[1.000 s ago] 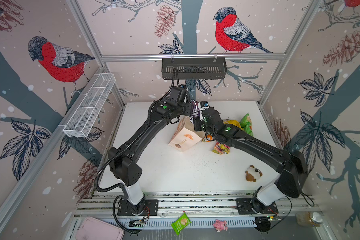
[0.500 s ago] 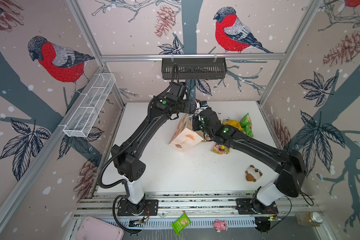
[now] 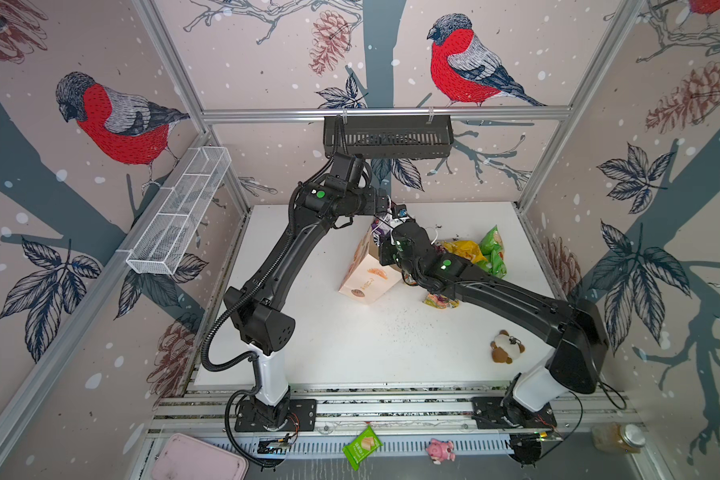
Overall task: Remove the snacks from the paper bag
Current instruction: 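Lift the purple packet clear with the right gripper while the left raises the bag, then carry the purple packet over the pile while the left releases the bag upright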
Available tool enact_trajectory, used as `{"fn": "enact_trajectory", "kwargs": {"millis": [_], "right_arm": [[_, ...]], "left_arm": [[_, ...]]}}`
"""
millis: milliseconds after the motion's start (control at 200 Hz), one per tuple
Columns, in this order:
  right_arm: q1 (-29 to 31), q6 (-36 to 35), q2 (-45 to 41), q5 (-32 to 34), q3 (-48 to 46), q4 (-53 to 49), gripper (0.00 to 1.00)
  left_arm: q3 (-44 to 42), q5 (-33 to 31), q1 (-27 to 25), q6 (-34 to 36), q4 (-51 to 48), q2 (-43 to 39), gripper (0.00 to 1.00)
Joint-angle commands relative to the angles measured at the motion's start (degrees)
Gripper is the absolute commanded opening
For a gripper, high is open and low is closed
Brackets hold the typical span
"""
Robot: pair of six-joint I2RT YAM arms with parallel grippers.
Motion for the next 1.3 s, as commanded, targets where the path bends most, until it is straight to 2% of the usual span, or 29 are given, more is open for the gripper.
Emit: {"fn": "enact_trajectory", "kwargs": {"millis": [0,265,530,665,911,1296], "right_arm": [[0.52,-1.66,-0.04,1.05,0.19,3.14,0.0],[0.73,-1.25,-1.37,2.35,-1.28,3.54,0.0],[1.09,-1.5,-0.49,2.36,-1.01,3.24,0.0],[-0.08,-0.83,-0.72,-0.63,-0.11,3.29,0.0],[-2.59,-2.19,-4.33,-3.27,4.25,2.55,0.0],[-10.97,-1.33,-6.74,-9.66,8.29,2.02,0.0]], "left_arm": [[1.22,-0.31,1.55,-4.26,0.6,0.68,0.98],[1.4,0.05,3.73,-7.22,2.11,0.26,0.98],[0.57,1.96,6.23,-13.27,5.64,-1.43,0.98],[0.43,1.18,6.23,-12.59,6.4,-1.94,0.98],[-4.74,-1.85,6.31,-10.53,8.92,-4.69,0.98],[-11.43,-9.71,6.41,-6.84,11.48,-8.73,0.98]]}}
